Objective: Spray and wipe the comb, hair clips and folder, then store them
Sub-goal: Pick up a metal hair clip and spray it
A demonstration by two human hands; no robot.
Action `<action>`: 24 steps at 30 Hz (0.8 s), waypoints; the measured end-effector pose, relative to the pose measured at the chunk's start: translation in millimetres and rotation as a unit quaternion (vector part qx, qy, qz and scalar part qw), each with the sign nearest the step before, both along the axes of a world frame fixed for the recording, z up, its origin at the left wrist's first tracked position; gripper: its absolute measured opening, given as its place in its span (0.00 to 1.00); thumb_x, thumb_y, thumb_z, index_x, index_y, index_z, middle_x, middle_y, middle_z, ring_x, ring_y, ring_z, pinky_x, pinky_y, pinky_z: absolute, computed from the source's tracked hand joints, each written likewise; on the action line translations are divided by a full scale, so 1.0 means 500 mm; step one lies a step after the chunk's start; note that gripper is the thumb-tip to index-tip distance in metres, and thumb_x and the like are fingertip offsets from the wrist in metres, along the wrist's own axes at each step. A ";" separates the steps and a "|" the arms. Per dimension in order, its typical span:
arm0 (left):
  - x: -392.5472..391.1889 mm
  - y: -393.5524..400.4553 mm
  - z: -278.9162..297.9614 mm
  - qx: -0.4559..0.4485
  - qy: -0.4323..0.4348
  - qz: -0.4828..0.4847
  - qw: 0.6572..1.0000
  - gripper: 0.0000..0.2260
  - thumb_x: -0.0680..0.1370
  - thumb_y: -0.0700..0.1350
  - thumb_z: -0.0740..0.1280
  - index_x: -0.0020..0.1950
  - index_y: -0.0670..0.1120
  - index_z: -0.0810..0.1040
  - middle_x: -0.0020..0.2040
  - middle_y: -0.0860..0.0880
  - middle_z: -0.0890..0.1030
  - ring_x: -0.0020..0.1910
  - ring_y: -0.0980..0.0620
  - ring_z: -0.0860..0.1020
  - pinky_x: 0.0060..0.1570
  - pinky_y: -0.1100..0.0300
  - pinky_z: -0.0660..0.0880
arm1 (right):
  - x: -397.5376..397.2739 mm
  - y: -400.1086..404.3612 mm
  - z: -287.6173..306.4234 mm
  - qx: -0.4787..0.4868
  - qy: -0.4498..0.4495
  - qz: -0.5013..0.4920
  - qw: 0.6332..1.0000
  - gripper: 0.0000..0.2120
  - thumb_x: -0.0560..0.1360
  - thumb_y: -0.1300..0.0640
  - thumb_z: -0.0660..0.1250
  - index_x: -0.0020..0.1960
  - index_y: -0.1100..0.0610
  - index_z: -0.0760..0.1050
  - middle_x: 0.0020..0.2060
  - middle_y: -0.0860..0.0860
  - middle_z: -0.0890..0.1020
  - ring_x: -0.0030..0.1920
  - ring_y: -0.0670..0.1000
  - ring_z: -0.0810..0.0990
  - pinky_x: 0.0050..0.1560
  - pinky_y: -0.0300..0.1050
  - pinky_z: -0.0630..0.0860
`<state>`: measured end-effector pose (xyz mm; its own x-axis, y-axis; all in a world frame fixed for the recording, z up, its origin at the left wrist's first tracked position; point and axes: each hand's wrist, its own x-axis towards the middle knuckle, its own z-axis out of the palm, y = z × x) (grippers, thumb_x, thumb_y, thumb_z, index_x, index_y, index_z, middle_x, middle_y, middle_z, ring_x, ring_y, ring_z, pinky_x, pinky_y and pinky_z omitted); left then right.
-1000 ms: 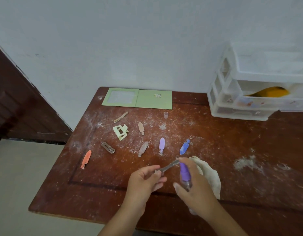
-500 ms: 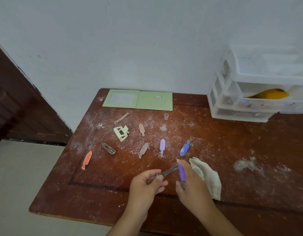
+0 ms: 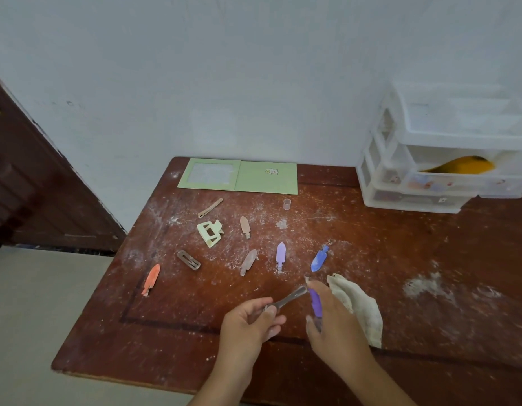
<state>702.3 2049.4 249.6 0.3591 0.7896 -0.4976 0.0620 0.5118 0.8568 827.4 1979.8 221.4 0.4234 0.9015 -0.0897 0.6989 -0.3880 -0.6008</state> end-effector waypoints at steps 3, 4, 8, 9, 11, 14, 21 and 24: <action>-0.004 0.000 -0.003 0.000 -0.002 0.001 1.000 0.07 0.75 0.34 0.64 0.42 0.46 0.77 0.39 0.44 0.82 0.31 0.58 0.82 0.30 0.71 0.77 | -0.012 -0.005 0.003 0.004 0.008 0.030 1.000 0.24 0.77 0.56 0.58 0.71 0.50 0.54 0.58 0.46 0.73 0.40 0.38 0.72 0.40 0.26 0.67; -0.005 -0.001 -0.004 -0.002 -0.003 0.001 1.000 0.07 0.75 0.34 0.64 0.42 0.46 0.77 0.39 0.44 0.82 0.31 0.59 0.82 0.31 0.71 0.77 | -0.019 -0.005 0.006 0.004 0.008 0.043 0.999 0.23 0.78 0.55 0.57 0.70 0.51 0.55 0.59 0.47 0.73 0.44 0.41 0.74 0.43 0.29 0.68; -0.005 -0.002 -0.006 -0.014 -0.015 0.002 1.000 0.09 0.74 0.32 0.64 0.42 0.45 0.77 0.32 0.48 0.83 0.30 0.58 0.82 0.31 0.70 0.77 | -0.041 0.000 0.024 -0.010 0.003 0.084 0.996 0.22 0.78 0.55 0.55 0.70 0.51 0.53 0.62 0.48 0.69 0.56 0.48 0.74 0.54 0.39 0.69; -0.006 -0.002 -0.007 -0.021 -0.021 0.004 1.000 0.09 0.74 0.32 0.64 0.42 0.45 0.78 0.31 0.49 0.83 0.29 0.59 0.81 0.31 0.70 0.77 | -0.044 0.002 0.027 -0.013 0.007 0.090 0.996 0.23 0.78 0.55 0.56 0.71 0.50 0.52 0.63 0.47 0.69 0.56 0.48 0.74 0.54 0.39 0.69; -0.009 -0.002 -0.009 -0.038 -0.036 0.016 0.998 0.10 0.74 0.29 0.63 0.42 0.43 0.78 0.30 0.49 0.82 0.28 0.59 0.81 0.30 0.71 0.77 | -0.047 0.003 0.029 -0.014 0.013 0.101 0.995 0.24 0.78 0.54 0.56 0.71 0.48 0.52 0.64 0.46 0.68 0.56 0.47 0.74 0.54 0.38 0.70; -0.013 0.001 -0.015 -0.059 -0.056 0.039 0.996 0.09 0.73 0.29 0.63 0.42 0.41 0.78 0.29 0.48 0.83 0.30 0.57 0.82 0.31 0.70 0.78 | -0.044 -0.002 0.024 -0.002 0.027 0.076 0.997 0.24 0.78 0.54 0.57 0.71 0.48 0.52 0.66 0.45 0.67 0.60 0.44 0.72 0.57 0.36 0.69; -0.017 -0.002 -0.038 0.017 0.013 0.039 0.999 0.08 0.71 0.29 0.67 0.42 0.41 0.81 0.30 0.52 0.83 0.34 0.56 0.80 0.34 0.70 0.76 | -0.032 -0.005 0.028 0.011 0.020 0.071 0.997 0.24 0.78 0.54 0.57 0.70 0.47 0.54 0.62 0.43 0.69 0.52 0.42 0.76 0.53 0.33 0.70; -0.015 -0.006 -0.039 0.081 0.056 0.014 0.995 0.12 0.69 0.30 0.69 0.40 0.47 0.81 0.27 0.56 0.82 0.31 0.61 0.79 0.31 0.75 0.73 | -0.043 0.001 0.033 -0.010 0.002 0.095 0.995 0.22 0.78 0.55 0.55 0.70 0.49 0.54 0.63 0.47 0.70 0.56 0.48 0.75 0.55 0.39 0.69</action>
